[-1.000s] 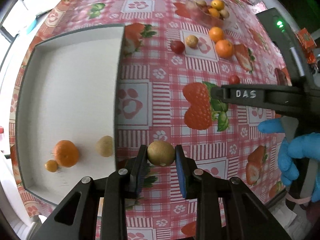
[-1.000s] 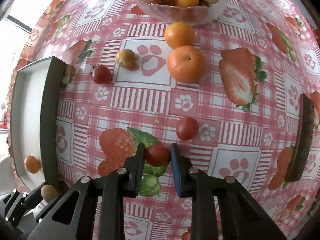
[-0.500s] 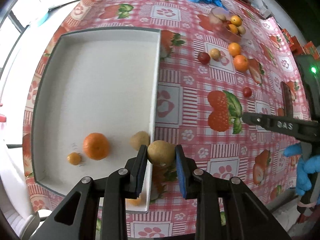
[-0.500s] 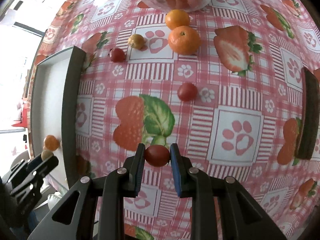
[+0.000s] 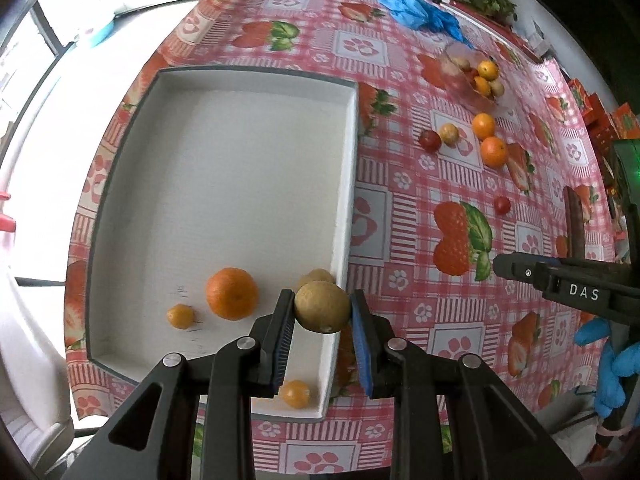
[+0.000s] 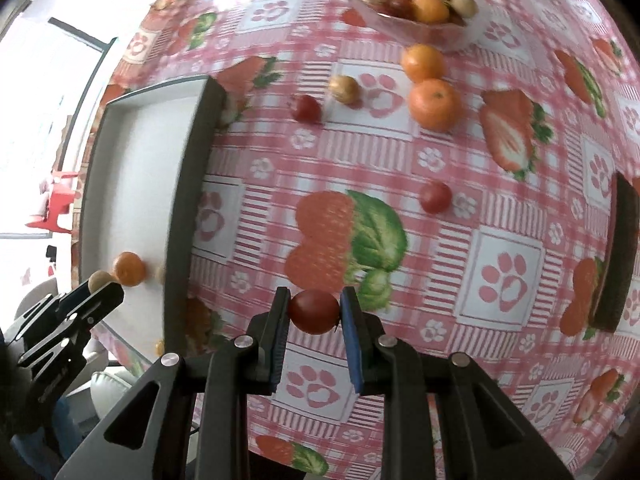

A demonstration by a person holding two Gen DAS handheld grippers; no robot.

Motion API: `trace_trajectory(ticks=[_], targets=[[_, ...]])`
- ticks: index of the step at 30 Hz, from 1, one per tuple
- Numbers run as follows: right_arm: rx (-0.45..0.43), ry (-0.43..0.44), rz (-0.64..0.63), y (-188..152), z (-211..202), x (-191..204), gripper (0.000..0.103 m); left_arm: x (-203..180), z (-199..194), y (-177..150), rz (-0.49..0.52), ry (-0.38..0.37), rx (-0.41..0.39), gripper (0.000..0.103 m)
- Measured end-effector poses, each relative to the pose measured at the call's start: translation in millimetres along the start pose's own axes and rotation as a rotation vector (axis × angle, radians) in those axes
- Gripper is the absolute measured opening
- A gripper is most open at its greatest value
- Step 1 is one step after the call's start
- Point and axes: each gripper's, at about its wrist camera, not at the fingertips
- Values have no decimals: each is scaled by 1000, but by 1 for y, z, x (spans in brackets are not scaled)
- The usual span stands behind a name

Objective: Organize fruits
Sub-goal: 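Carry both fruits over the white tray and open both tools to release them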

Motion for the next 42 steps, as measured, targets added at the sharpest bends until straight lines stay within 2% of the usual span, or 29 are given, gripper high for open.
trace_trajectory(ticks=[13, 24, 34, 42], targets=[[-7, 43, -137, 32, 3, 75, 28, 54, -6, 10, -95, 39, -33, 29], [23, 70, -228, 52, 30, 134, 27, 85, 4, 13, -144, 77, -19, 29], [65, 71, -249, 57, 53, 153, 28, 98, 14, 11, -173, 93, 4, 29], [80, 72, -258, 57, 64, 167, 32, 100, 20, 9, -172, 106, 17, 29]])
Point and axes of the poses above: each gripper's, at about its wrist camera, not at the fingertips, and z roughly the way its jaws point, x to its left, y to its top, and after that the axes turned 2 degrees about -z, right-handed
